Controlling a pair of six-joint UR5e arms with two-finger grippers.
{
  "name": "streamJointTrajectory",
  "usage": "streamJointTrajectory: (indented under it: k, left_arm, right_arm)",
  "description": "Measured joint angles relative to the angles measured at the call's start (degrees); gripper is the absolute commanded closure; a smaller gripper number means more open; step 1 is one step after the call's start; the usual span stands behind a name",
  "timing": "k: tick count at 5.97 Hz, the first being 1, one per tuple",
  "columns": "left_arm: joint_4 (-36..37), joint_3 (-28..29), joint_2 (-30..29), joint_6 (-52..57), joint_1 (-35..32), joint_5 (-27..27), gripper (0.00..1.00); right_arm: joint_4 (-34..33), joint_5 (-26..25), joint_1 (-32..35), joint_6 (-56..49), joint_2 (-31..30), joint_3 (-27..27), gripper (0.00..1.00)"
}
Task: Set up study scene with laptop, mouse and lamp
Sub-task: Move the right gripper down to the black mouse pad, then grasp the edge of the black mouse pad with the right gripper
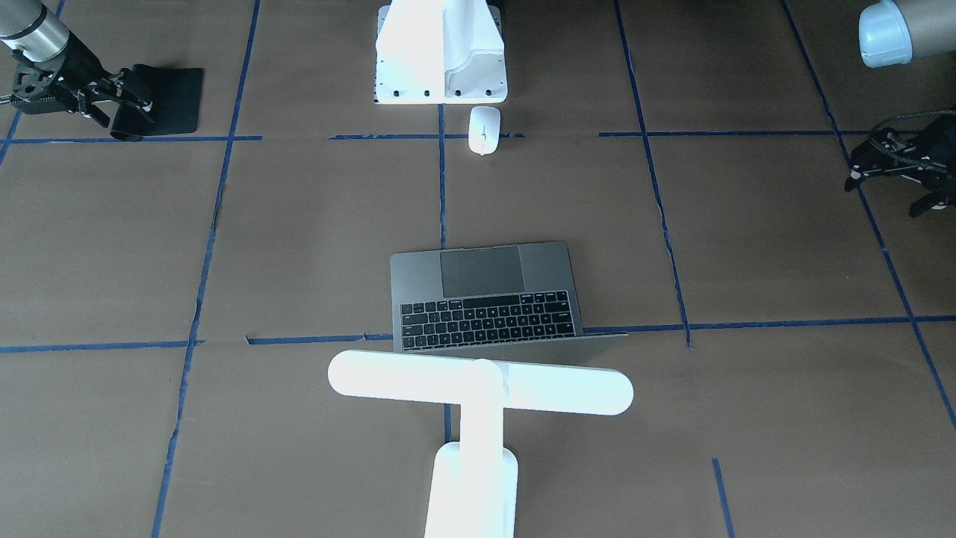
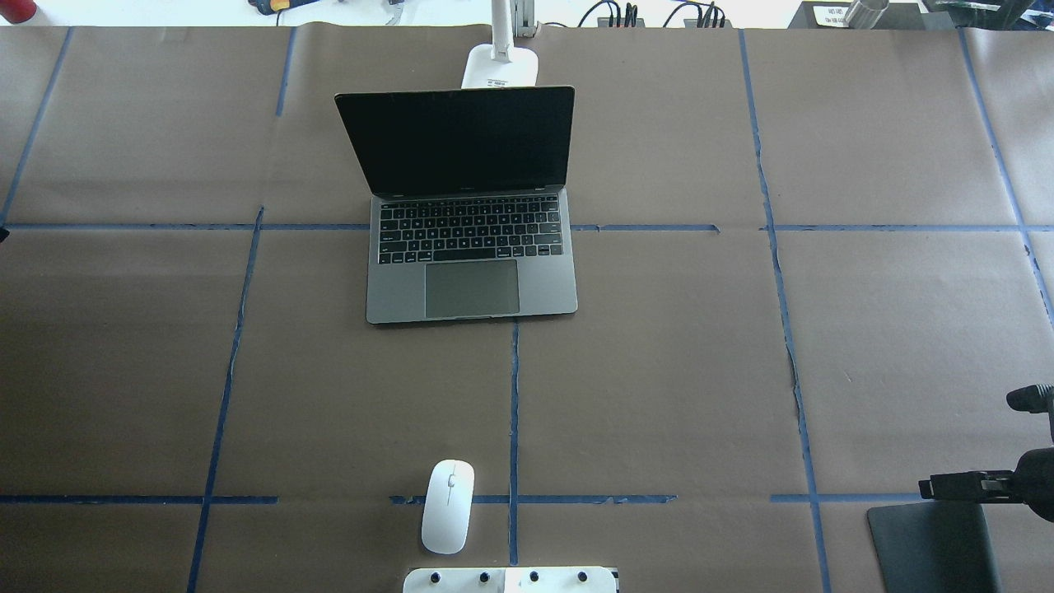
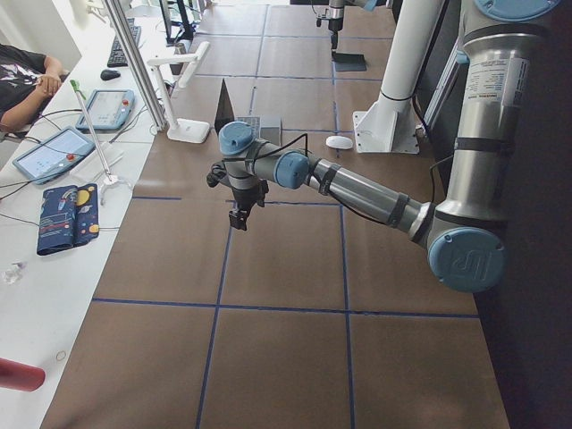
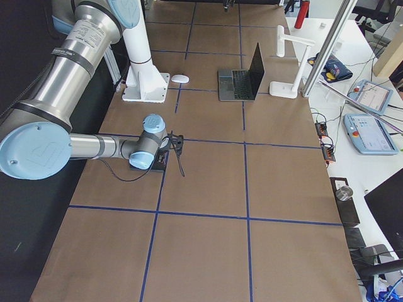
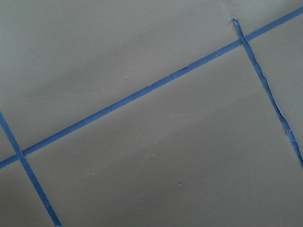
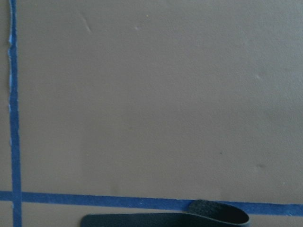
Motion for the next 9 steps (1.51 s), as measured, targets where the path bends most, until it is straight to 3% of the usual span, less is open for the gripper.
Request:
streamJointTrajectory:
  k: [2, 4, 5, 6, 9]
  left_arm:
    - [0.0, -0.2, -0.1, 0.0, 0.0, 0.0, 0.0]
    - [0.0, -0.5, 0.0, 0.0, 0.0, 0.0, 0.0]
    - [0.0, -0.8, 0.0, 0.0, 0.0, 0.0, 0.0]
    - [0.1, -1.3, 0.0, 0.0, -0.1, 0.0, 0.0]
    - [0.2, -1.8, 0.1, 0.0, -0.2, 0.0, 0.0]
  right_arm:
    - [0.1, -0.8, -1.4, 0.1, -1.0, -2.3, 0.14]
    - [0.1, -0.9, -2.4, 0.1, -1.1, -3.3, 0.67]
    - [0.2, -0.9, -2.6, 0.2, -1.1, -3.4, 0.87]
    - [0.2, -0.9, -2.6, 0.3, -1.1, -3.5, 1.0]
    - [3.4, -0.5, -1.5, 1.4, -1.1, -2.5, 1.0]
